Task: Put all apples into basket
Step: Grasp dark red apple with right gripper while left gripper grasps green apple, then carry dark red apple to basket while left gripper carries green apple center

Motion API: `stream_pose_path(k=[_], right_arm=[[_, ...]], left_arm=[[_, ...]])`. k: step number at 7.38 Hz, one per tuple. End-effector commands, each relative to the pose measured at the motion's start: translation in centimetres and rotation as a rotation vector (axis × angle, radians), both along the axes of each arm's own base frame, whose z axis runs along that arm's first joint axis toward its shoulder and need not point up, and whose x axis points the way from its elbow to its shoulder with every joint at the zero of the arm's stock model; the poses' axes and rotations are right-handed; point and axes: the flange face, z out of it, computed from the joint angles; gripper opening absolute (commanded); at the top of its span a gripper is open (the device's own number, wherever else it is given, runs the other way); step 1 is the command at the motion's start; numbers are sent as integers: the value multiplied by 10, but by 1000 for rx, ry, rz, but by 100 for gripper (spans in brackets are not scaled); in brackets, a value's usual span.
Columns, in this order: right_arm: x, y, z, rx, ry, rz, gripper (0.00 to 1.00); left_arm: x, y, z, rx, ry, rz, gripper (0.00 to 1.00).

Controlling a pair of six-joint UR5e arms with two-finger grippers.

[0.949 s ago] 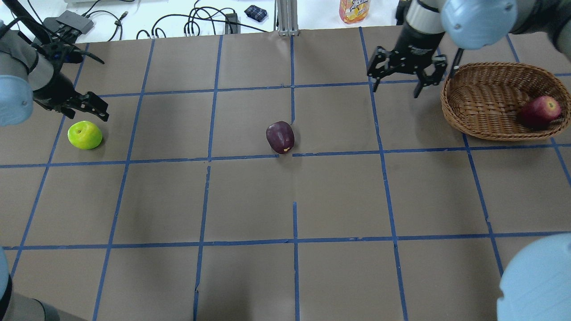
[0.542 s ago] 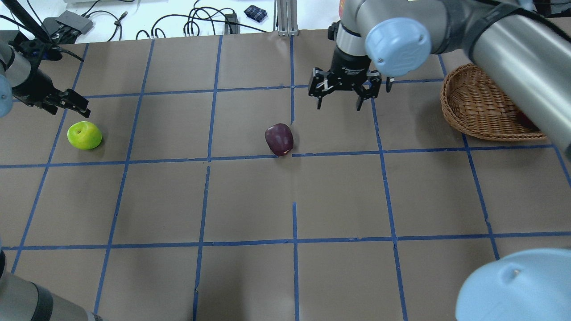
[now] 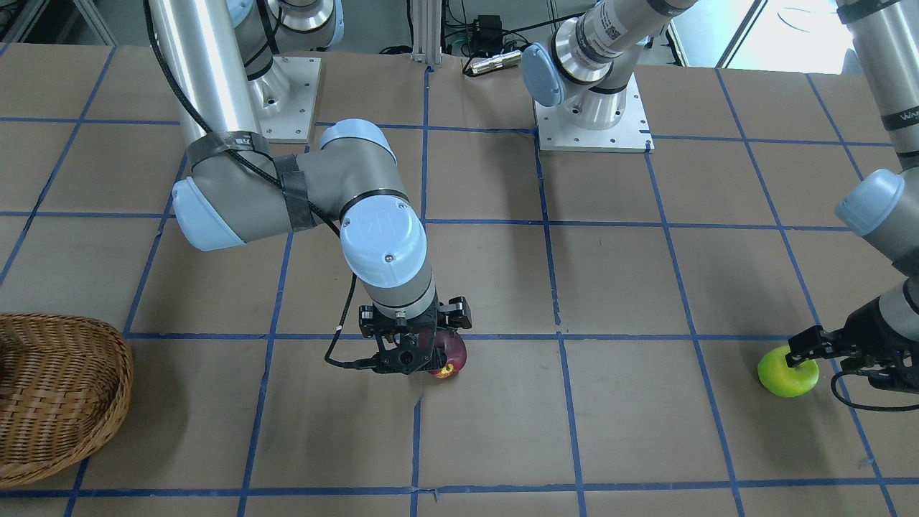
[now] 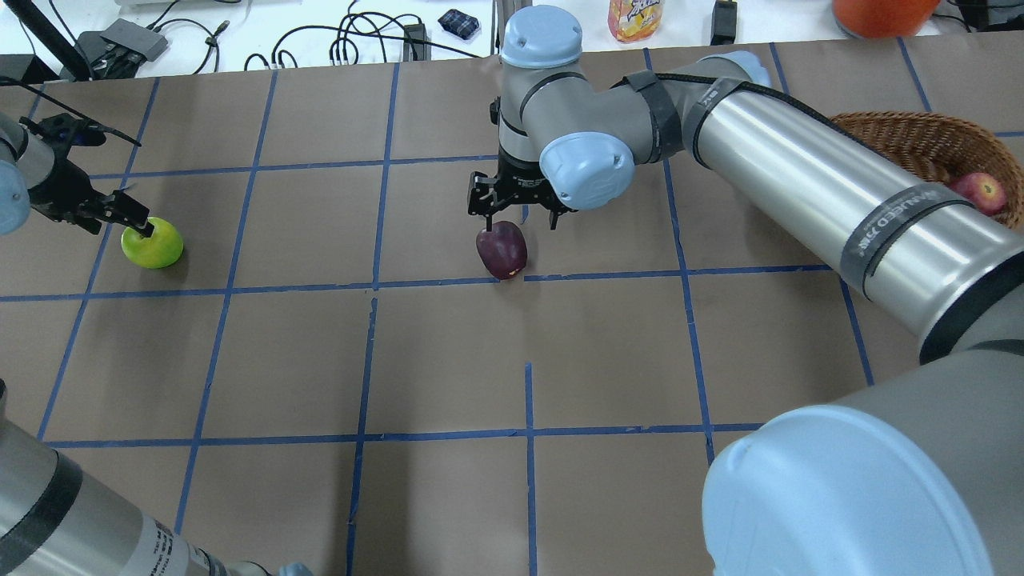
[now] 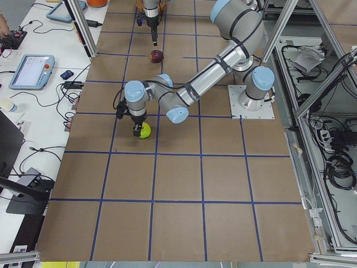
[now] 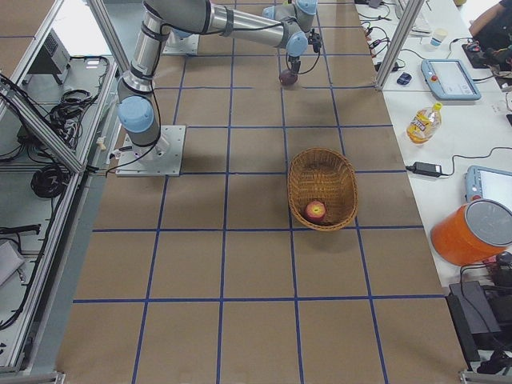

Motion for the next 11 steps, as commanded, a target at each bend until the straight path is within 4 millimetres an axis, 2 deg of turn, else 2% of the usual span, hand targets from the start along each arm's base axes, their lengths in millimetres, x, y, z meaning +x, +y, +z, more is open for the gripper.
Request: stream_pose_path(k=[1,4,5,6,7,8,9,10,11], right_arm=[[11,1,-31,50,-31,4,100],[14,-5,-58,60,-29,7,100],[15,-5,-60,63,-28,7,100],[15,-6,-70,65,-26,7,100],[16,-8,-75,57,-29,-15,100],[16,-10,-69,49,-27,-54,90],[13,-13,-58,29,-19,-58,19],[10,-11,-39,13,-20,-62,0],[-13,-13,-8,23,-14,-91,0]], left_arm=[[-11,-4,0,7,6,65,100],[-15,-6,22,9,-4,50,100],[-19,-2,3,39,31,52,100],[-13,-6,-19,49,48,49,100],[-20,-8,-28,52,71,55,100],[-20,-5,-39,66,80,41,100],[-20,-4,-45,71,84,41,100],[-16,-4,-34,67,65,46,50],[-23,-3,-16,70,57,38,3]])
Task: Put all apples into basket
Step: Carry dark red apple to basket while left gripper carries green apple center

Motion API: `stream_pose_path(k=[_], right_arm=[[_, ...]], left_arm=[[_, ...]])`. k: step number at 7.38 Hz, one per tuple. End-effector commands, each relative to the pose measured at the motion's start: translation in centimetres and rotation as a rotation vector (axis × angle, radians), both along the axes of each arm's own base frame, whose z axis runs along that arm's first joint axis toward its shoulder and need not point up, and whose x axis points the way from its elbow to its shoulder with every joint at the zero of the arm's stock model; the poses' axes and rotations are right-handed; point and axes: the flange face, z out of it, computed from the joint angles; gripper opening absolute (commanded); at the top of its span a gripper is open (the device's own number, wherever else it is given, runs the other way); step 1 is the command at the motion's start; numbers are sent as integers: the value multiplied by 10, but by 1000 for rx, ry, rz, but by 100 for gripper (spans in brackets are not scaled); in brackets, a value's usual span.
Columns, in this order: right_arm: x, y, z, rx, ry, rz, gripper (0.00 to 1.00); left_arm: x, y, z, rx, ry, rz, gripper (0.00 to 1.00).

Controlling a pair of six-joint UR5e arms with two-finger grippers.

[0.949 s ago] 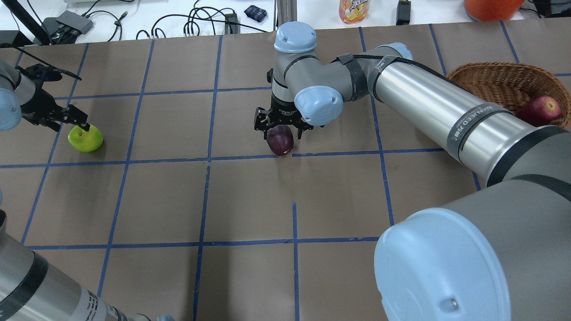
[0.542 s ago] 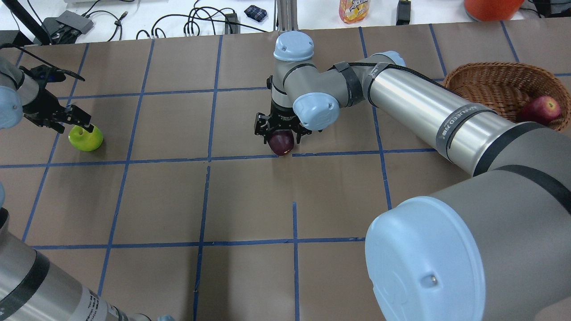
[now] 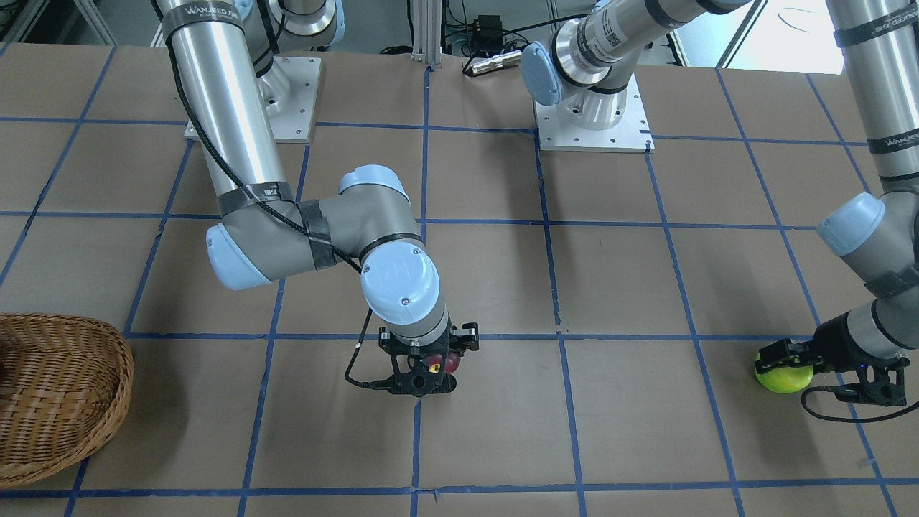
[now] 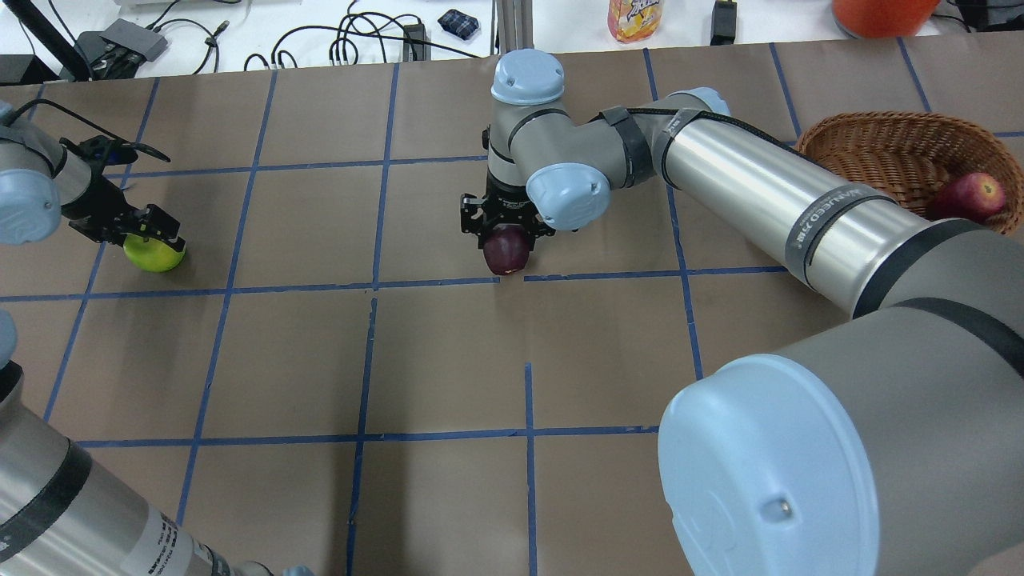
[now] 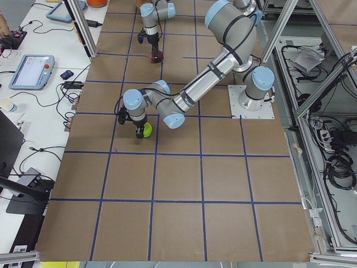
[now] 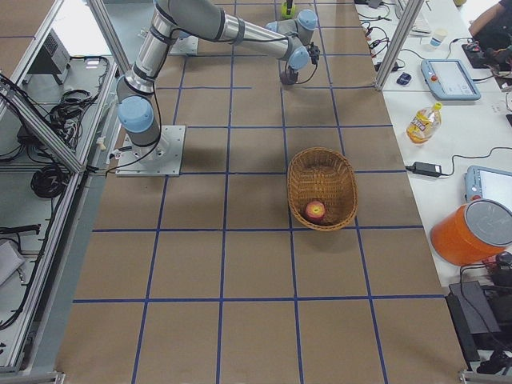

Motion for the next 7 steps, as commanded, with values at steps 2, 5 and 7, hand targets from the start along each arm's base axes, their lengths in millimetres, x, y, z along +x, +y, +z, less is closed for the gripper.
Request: stream_pose_path(k=[2,5,7], right_arm=[[-100,-5,94,47,64,-71,0],[-328,-11,145,122,219,-104,0],[-447,-19,132,120,223,-81,0]], left_arm=[[-73,7,73,59,97,139,0],[-325,2,95,34,192,143,0],[-476,17,73,-36,194,253,0]])
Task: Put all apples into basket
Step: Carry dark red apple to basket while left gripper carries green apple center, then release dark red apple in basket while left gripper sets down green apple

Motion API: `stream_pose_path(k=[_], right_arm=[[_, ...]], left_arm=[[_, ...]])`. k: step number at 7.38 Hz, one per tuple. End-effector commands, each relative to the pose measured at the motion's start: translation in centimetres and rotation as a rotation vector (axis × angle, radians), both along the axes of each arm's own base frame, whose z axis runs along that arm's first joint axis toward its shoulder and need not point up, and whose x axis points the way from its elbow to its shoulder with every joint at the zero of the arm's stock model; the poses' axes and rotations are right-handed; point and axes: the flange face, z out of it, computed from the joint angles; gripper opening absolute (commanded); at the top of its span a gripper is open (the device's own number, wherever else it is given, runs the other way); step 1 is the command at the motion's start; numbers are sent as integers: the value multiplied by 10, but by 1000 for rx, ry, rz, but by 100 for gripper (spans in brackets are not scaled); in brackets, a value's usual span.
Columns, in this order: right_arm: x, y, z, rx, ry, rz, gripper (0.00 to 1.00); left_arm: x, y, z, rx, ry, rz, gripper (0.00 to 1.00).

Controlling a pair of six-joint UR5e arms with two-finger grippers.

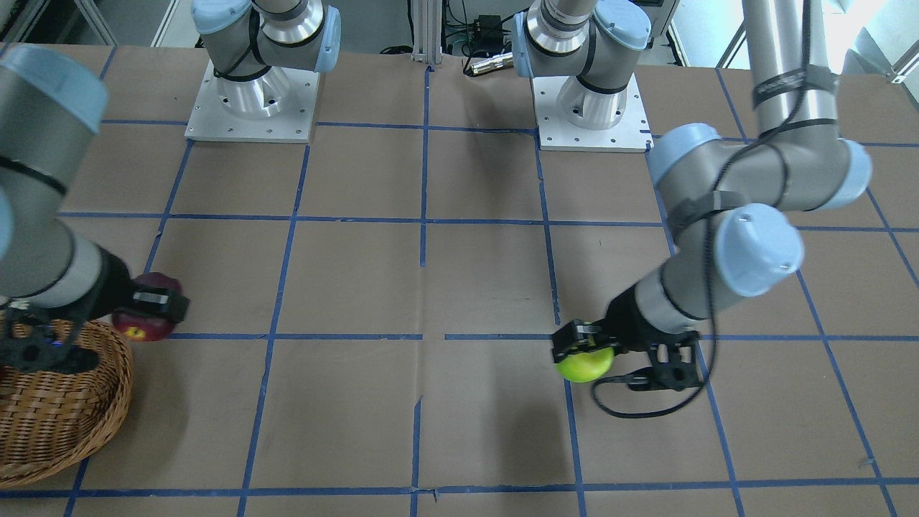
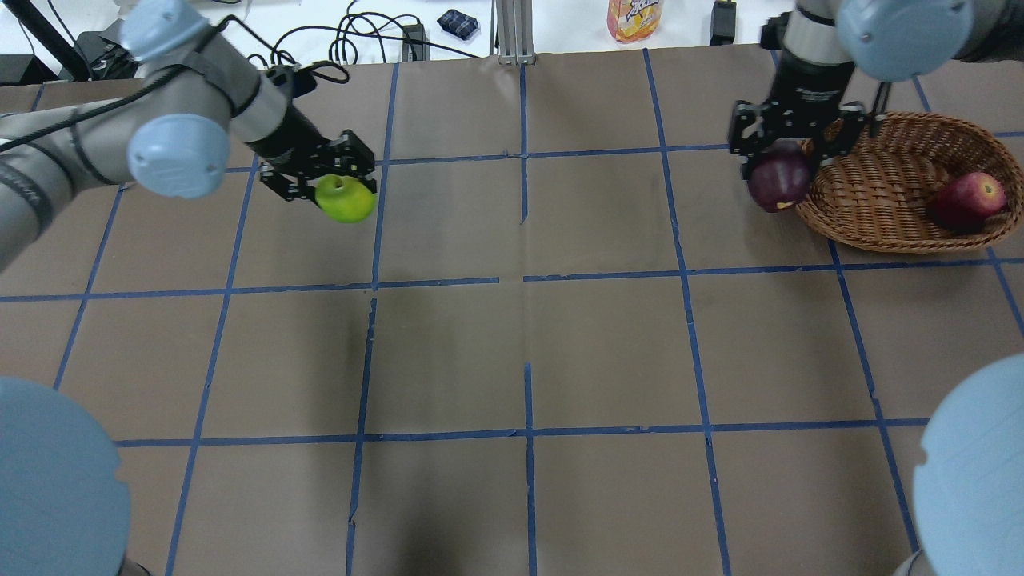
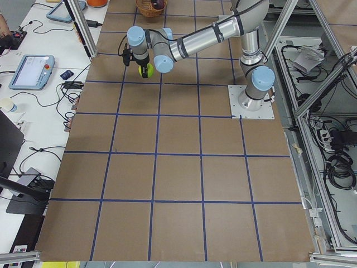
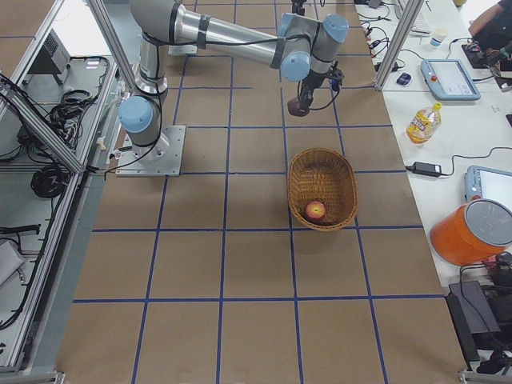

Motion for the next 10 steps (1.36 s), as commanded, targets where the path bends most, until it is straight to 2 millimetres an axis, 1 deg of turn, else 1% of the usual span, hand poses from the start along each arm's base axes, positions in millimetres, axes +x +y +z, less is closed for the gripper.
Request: stream_pose_path(k=[1,2,3,4,5,6,7,8,9,10], right_arm=[[-135,-17,-39,-31,57,74,0],[-165,-21,-61,-30,49,90,0],[-176,-24,-79,-36,52,75,0],[-181,-30,-84,-45,72,84,0],[-187,-33,-103,-20,92,89,0],[-192,-39,-112,-44,109,102,0],[-194,-38,-114,-49,113,100,64],[-195,-39,-112,-51,114,101,100],[-194,-37,-105,-47,113,102,100],[-192,-35,-92,-60,115,99,100]], left_arm=[[-135,24,-47,-33,-33,29,0],[-160,31,-72,-43,-132,36,0],[-182,44,-88,-20,-148,21,0],[-190,46,-98,-2,-144,58,16],[-200,46,-98,-11,-126,101,95],[-211,49,-94,-33,-116,92,100],[-206,46,-67,-77,-105,89,100],[-163,28,-38,-134,-173,38,100],[-96,8,14,-154,-254,-16,100],[-48,6,85,-146,-274,-59,100]])
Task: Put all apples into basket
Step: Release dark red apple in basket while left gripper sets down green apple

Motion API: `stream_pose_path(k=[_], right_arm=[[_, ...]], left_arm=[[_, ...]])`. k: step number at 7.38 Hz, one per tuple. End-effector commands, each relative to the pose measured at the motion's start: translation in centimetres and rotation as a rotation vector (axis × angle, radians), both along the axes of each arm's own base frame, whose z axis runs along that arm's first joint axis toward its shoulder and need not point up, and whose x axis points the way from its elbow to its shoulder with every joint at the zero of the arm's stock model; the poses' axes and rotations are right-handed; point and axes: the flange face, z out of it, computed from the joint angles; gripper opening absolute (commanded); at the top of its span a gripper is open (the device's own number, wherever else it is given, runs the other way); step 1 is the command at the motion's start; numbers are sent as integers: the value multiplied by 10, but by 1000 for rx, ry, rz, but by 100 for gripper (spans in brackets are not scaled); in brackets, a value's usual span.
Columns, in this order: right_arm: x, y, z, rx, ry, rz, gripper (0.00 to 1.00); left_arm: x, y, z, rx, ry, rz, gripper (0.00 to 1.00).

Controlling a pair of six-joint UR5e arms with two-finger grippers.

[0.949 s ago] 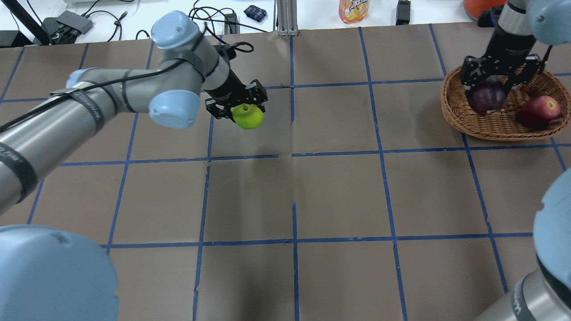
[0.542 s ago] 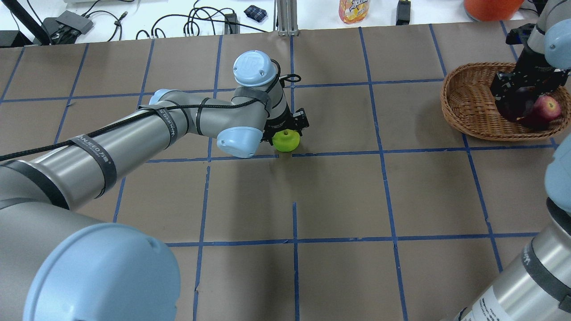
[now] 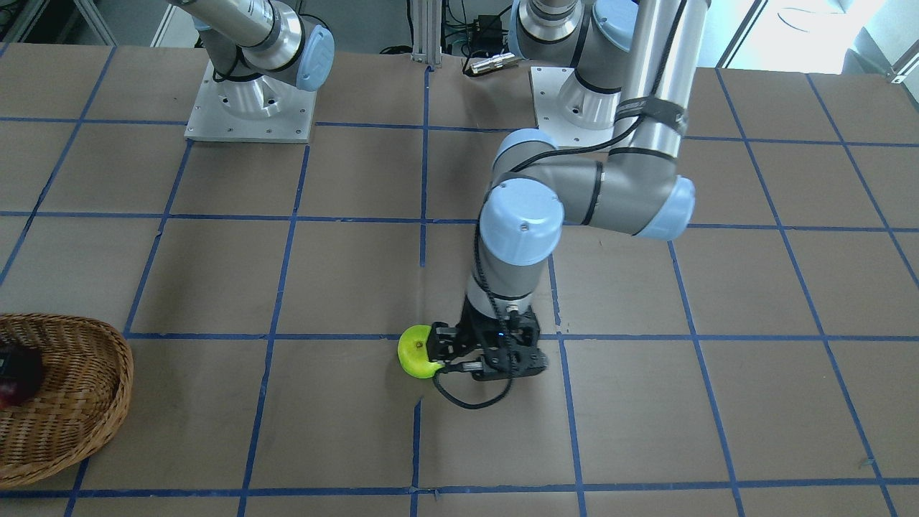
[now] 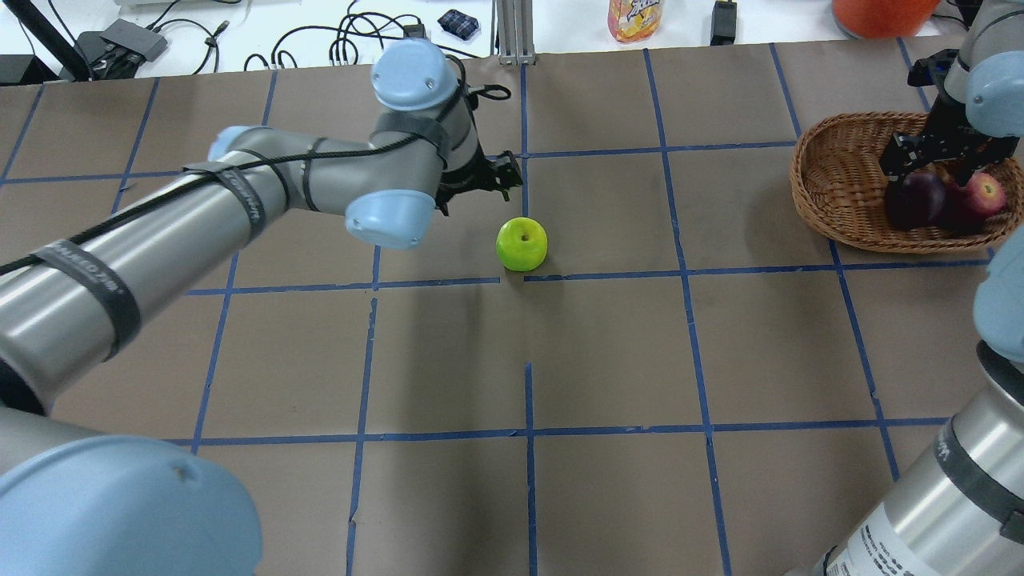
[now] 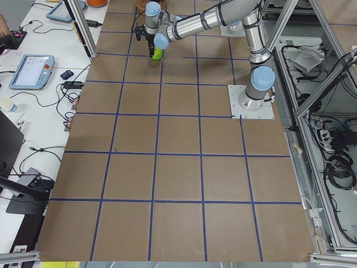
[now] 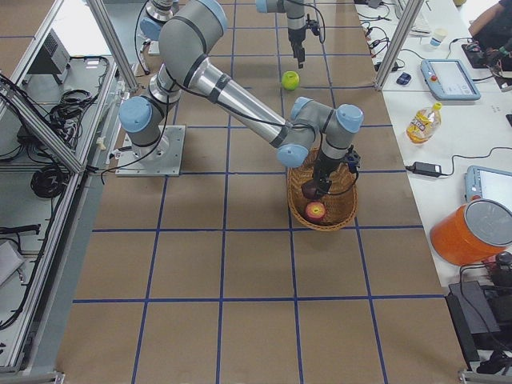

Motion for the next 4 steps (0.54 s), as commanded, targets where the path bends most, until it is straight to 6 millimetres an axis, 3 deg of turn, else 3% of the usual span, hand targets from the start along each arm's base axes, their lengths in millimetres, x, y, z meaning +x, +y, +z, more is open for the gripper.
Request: stream_pose_path(k=[1,2,3,4], right_arm=[[4,8,23,-4,-5,-1,100],[13,10,37,4,-15,5,100],[47,23,70,19,-63,1,100],[105,23,89,-2,-123,-44,100]], left_arm=[[139,-10,138,70,-64,-81,100],[162,11,180,139,-50,-103,100],[165,32,225,87,-71,-101,100],[191,44,246,57,-78,-57,100]])
